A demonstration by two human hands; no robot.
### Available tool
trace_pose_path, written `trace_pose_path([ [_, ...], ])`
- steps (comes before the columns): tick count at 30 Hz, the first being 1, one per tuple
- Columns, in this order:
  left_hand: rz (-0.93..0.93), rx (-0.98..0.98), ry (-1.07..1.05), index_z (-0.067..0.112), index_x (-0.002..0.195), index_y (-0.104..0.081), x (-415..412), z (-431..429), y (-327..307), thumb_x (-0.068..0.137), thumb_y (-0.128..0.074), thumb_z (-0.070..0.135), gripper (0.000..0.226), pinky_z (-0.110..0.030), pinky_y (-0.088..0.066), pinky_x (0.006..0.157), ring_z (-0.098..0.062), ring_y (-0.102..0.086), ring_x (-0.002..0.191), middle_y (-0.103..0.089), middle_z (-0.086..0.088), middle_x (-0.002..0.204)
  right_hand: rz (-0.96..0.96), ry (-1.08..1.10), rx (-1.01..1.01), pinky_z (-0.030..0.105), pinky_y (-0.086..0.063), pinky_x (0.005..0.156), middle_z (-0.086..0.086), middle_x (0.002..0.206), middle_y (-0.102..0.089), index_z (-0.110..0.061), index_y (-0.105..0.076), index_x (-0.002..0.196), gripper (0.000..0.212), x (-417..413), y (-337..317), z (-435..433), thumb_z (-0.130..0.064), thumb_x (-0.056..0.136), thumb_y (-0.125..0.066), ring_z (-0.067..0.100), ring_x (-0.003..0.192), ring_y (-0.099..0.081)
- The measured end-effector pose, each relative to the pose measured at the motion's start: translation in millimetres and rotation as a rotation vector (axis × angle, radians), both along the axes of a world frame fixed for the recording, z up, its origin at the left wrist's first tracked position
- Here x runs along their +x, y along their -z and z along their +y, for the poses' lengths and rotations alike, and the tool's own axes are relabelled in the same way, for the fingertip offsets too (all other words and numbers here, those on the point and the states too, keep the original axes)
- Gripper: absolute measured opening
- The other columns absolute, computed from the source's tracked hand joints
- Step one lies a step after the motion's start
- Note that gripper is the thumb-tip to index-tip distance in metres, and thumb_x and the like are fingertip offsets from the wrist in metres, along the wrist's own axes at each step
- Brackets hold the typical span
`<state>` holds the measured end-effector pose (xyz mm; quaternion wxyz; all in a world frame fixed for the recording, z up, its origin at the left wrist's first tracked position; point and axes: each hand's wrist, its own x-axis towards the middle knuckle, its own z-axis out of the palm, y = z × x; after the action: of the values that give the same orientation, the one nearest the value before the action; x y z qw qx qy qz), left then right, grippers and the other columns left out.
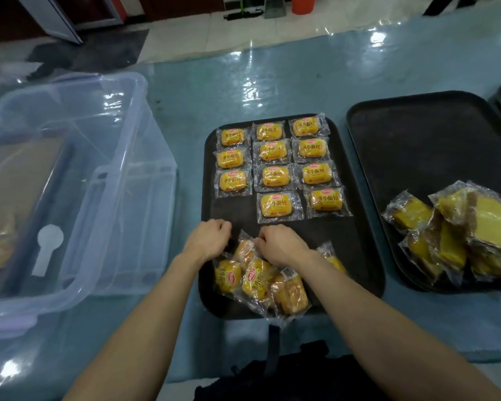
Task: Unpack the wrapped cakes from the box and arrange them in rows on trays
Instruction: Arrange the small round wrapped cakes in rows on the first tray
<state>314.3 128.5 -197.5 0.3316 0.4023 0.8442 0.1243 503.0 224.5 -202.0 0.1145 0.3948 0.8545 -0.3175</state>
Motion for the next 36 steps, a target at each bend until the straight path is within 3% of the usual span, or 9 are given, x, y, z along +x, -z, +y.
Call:
trace_pose_path([
  [3, -0.250, 0.079, -0.159, 0.011, 0.089, -0.076, -1, -17, -14, 0.095, -0.047, 0.027, 0.032, -0.034, -0.052, 0.060, -0.025, -0.077, 0.078, -0.080, -0.007, 0.086, 0.043, 0.068, 0.029, 0.038, -0.052, 0.077, 0.006, 0.108, -0.073, -0.015, -0.071, 0.110, 0.025, -2, 1, -3, -0.034, 0.108, -0.054, 0.026, 0.095, -0.067],
  [7, -0.392, 0.057, -0.128, 0.010, 0.099, -0.075, -11, -34, -23, 0.062, -0.048, 0.015, 0.046, -0.036, -0.053, 0.059, -0.027, -0.071, 0.086, -0.080, -0.013, 0.098, 0.225, 0.054, 0.041, 0.039, -0.061, 0.081, -0.006, 0.102, -0.073, -0.024, -0.073, 0.110, 0.028, -10, -10, -15, -0.048, 0.104, -0.059, 0.015, 0.092, -0.070],
  [10, -0.380, -0.035, -0.063, 0.015, 0.113, -0.070, -15, -41, -18, 0.084, -0.064, 0.005, 0.032, -0.035, -0.058, 0.067, -0.022, -0.069, 0.088, -0.076, -0.012, 0.109, 0.157, -0.072, -0.028, 0.035, -0.060, 0.074, -0.011, 0.092, -0.073, -0.029, -0.072, 0.104, 0.048, -17, -17, -23, -0.074, 0.091, -0.060, 0.008, 0.083, -0.068],
  [14, -0.328, 0.086, -0.043, 0.023, 0.114, -0.071, -14, -46, -7, 0.096, -0.078, 0.008, 0.023, -0.036, -0.063, 0.085, -0.019, -0.075, 0.094, -0.078, -0.006, 0.102, 0.146, -0.049, -0.010, 0.035, -0.057, 0.075, -0.010, 0.084, -0.069, -0.027, -0.072, 0.088, 0.017, -20, -16, -25, -0.031, 0.103, -0.066, 0.015, 0.080, -0.067],
  [18, -0.316, 0.258, -0.226, 0.015, 0.105, -0.071, -7, -38, -6, 0.097, -0.079, 0.010, 0.012, -0.040, -0.065, 0.069, -0.020, -0.073, 0.077, -0.075, -0.015, 0.095, 0.261, 0.234, -0.032, 0.038, -0.058, 0.082, -0.003, 0.100, -0.074, -0.023, -0.069, 0.108, 0.013, -13, -16, -18, -0.029, 0.107, -0.057, 0.019, 0.091, -0.069],
  [21, -0.386, 0.316, -0.467, 0.005, 0.113, -0.056, -5, -37, 1, 0.095, -0.077, -0.001, 0.029, -0.057, -0.067, 0.074, -0.032, -0.074, 0.070, -0.069, -0.018, 0.092, 0.290, 0.267, -0.033, 0.038, -0.058, 0.084, -0.004, 0.103, -0.075, -0.017, -0.061, 0.135, 0.044, -8, -17, -14, -0.049, 0.104, -0.063, 0.018, 0.096, -0.070],
  [27, -0.638, 0.378, -0.794, 0.010, 0.125, -0.052, -3, -39, 4, 0.103, -0.058, -0.012, 0.033, -0.038, -0.068, 0.068, -0.036, -0.081, 0.084, -0.074, -0.026, 0.103, 0.240, 0.124, -0.001, 0.041, -0.059, 0.091, -0.004, 0.117, -0.071, -0.018, -0.061, 0.139, 0.073, -11, -15, -19, -0.069, 0.089, -0.073, 0.017, 0.104, -0.068],
  [31, -0.186, 0.095, -0.390, 0.014, 0.105, -0.063, -10, -48, 19, 0.094, -0.083, 0.017, 0.023, -0.037, -0.061, 0.054, -0.021, -0.077, 0.062, -0.078, -0.009, 0.086, 0.177, 0.021, 0.096, 0.043, -0.055, 0.101, 0.002, 0.128, -0.062, -0.016, -0.063, 0.136, 0.066, -16, -14, -21, -0.059, 0.088, -0.079, 0.024, 0.120, -0.061],
  [36, 0.168, -0.015, -0.095, 0.026, 0.088, -0.063, -21, -53, 13, 0.080, -0.095, 0.043, 0.037, -0.039, -0.061, 0.072, -0.015, -0.071, 0.073, -0.073, 0.007, 0.077, 0.135, -0.074, 0.204, 0.044, -0.048, 0.112, 0.007, 0.136, -0.059, -0.012, -0.060, 0.142, 0.056, -24, -17, -25, -0.025, 0.088, -0.071, 0.029, 0.133, -0.052],
])
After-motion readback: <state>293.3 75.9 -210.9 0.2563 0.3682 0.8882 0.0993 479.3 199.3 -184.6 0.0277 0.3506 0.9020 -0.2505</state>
